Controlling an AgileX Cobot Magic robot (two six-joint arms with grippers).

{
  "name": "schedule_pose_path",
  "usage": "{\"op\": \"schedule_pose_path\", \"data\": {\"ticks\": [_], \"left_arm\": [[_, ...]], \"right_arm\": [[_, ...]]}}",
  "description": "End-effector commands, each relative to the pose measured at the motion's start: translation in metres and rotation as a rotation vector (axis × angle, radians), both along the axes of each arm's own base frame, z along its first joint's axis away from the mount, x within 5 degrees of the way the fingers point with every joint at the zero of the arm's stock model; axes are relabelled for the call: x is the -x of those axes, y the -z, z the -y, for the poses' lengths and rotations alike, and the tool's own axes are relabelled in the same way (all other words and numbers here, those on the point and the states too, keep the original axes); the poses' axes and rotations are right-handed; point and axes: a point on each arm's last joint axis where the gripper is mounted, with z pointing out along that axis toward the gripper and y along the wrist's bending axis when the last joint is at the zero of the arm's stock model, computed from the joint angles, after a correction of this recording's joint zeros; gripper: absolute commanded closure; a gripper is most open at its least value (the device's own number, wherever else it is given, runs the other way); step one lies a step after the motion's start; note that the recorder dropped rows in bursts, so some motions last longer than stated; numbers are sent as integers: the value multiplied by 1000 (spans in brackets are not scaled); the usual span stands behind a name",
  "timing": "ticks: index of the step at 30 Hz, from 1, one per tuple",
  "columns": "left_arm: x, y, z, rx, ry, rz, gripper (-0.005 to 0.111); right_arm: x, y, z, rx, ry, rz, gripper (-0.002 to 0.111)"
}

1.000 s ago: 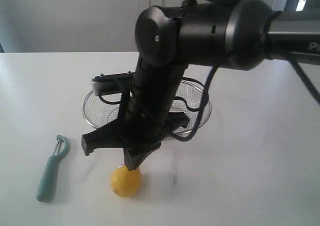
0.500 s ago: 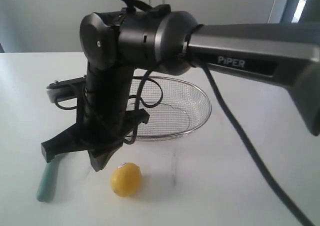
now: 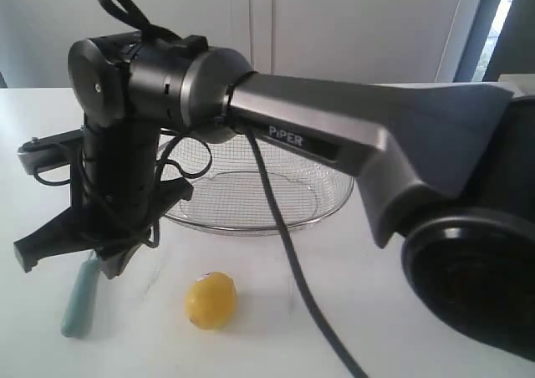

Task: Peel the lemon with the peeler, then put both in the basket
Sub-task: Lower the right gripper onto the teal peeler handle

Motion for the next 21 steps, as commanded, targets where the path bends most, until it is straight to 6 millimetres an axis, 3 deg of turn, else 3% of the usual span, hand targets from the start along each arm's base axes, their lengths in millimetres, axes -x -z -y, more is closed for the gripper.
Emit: {"op": "schedule_pose_path", "data": {"ticks": [1, 8, 21], "left_arm": [[1, 3, 0, 16, -5, -11, 107], [1, 3, 0, 16, -5, -11, 107], [1, 3, 0, 16, -5, -11, 107]], "right_arm": [[-5, 4, -14, -20, 1, 22, 108], [-10, 7, -29, -84, 46, 37, 108], [-10, 4, -36, -163, 96, 12, 108]]}}
